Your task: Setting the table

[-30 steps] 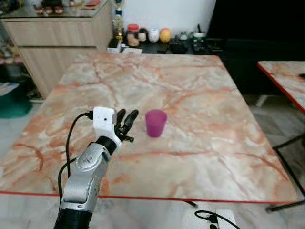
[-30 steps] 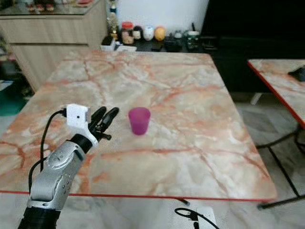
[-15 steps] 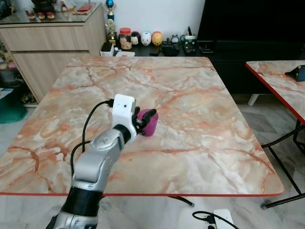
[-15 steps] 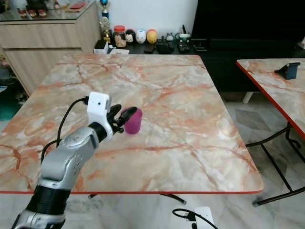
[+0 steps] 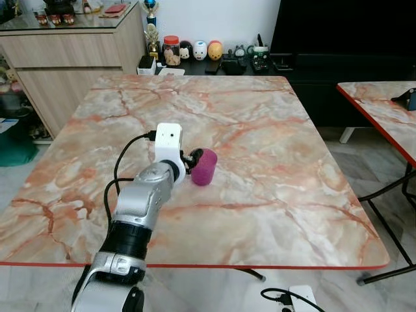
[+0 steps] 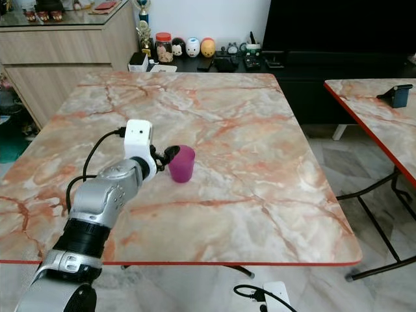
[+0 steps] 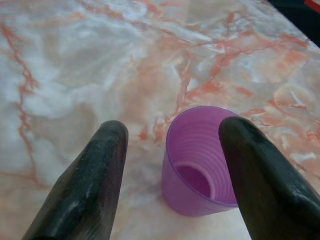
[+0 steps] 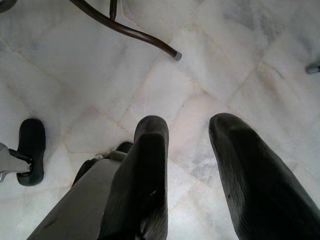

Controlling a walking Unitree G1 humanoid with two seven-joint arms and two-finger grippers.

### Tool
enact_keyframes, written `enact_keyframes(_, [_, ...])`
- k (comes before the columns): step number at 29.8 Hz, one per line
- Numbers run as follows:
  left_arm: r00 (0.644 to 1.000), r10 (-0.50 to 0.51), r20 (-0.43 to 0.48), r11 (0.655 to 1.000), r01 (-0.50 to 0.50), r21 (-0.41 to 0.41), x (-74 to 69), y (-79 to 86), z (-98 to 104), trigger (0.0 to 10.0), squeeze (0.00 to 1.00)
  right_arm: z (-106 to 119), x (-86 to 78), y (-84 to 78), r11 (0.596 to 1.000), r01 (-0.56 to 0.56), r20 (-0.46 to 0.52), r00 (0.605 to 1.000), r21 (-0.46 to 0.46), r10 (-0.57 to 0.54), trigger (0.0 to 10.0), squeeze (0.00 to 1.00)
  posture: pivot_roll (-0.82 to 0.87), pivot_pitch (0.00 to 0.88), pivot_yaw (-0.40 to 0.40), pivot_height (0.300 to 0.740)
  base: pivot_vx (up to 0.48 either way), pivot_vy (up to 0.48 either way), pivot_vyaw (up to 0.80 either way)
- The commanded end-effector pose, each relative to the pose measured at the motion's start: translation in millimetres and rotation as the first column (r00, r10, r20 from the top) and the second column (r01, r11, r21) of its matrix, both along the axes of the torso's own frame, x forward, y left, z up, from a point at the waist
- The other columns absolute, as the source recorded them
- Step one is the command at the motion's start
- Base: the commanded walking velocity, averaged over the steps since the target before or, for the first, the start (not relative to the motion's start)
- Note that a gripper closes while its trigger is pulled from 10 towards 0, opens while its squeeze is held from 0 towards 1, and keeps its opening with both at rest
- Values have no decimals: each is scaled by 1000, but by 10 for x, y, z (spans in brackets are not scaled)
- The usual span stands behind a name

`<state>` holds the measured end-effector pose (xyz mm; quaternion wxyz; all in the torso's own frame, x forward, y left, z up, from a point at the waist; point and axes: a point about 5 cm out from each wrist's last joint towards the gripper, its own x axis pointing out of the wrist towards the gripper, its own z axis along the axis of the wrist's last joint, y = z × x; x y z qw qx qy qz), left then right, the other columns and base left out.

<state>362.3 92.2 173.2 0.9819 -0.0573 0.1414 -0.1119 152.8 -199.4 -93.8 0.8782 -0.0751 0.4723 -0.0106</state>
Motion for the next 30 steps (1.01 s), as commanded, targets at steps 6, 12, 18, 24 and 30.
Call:
enact_keyframes(6, [1000,-6,-6,1000,6,-22,78,-88,58,10000,0,-2,-2,2,1000,0,-5,1000,2,0,10000,0,128,0,-32,715,0,0,0])
enact_keyframes(12, [1000,-6,-4,1000,6,-2,109,-118,72,10000,0,-3,-4,5,1000,-1,-5,1000,5,1,10000,0,124,0,-29,715,0,0,0])
enact_keyframes(18, [1000,1,0,1000,-1,24,121,-118,69,10000,0,-4,-5,6,1000,-1,-7,1000,6,2,10000,0,124,0,-29,715,0,0,0])
enact_keyframes(24, [1000,7,3,999,-7,53,130,-117,53,10000,0,-6,-9,9,1000,-1,-9,1000,10,1,10000,0,122,0,-27,715,0,0,0])
enact_keyframes(30, [1000,13,6,997,-14,72,137,-113,40,10000,0,-7,-10,9,1000,0,-10,1000,9,0,10000,0,122,0,-27,715,0,0,0])
